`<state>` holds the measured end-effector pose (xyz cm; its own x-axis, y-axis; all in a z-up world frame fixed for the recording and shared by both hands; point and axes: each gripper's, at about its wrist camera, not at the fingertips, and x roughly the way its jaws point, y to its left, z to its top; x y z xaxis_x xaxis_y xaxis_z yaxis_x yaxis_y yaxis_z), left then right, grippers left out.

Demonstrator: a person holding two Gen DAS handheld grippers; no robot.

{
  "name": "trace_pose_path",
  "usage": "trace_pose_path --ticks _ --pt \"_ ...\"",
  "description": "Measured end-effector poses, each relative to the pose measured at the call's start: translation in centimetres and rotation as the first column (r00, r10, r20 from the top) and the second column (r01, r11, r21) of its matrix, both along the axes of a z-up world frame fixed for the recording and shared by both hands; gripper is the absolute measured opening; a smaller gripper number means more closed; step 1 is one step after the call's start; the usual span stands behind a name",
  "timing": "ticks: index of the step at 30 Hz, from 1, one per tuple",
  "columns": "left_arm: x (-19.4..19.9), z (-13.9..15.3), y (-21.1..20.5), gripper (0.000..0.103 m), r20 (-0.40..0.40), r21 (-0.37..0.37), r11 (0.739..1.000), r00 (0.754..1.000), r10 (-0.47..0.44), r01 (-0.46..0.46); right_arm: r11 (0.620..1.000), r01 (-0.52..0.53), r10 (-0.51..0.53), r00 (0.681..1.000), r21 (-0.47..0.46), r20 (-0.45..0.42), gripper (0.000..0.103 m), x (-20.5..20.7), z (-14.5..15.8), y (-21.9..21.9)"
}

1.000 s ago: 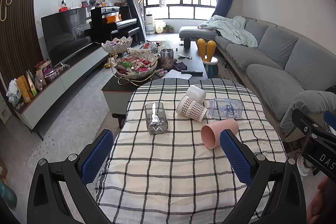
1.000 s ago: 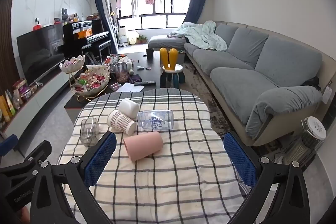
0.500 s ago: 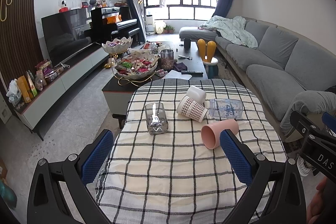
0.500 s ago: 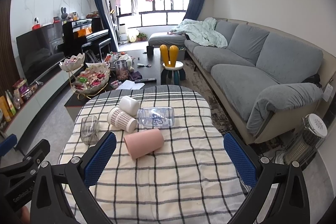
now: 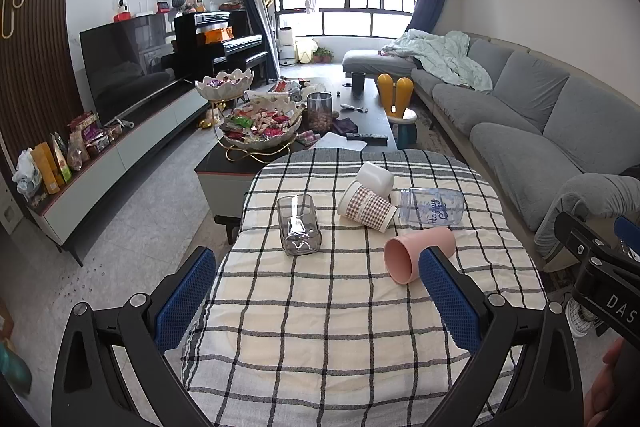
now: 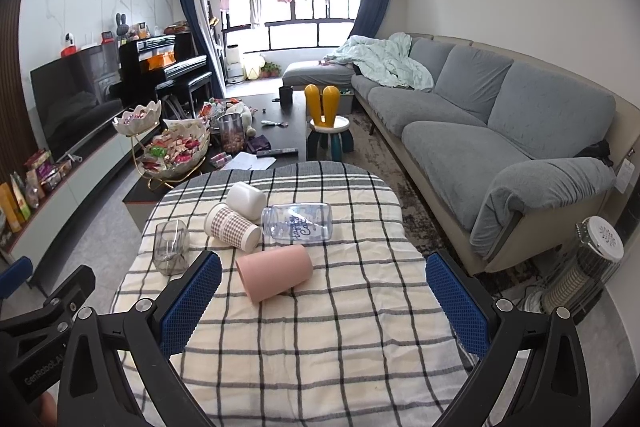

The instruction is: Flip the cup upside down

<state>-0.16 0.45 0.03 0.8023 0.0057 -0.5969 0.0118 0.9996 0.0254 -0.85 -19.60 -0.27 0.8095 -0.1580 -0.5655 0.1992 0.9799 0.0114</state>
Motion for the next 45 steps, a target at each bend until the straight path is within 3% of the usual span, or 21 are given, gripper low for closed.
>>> trace_pose_path --ticks 27,45 --pt "0.1 -0.6 0.1 0.103 -0.013 -0.006 1.0 1.0 0.001 -0.001 1.0 0.0 0.0 1.0 -0.001 -0.024 0.103 0.6 -1.5 0.3" --pt "3.6 -2.5 1.3 0.103 -0.05 -0.011 0.999 0.998 0.049 -0.05 1.0 -0.014 0.013 0.997 -0.012 -0.071 0.103 4.5 -2.1 1.3"
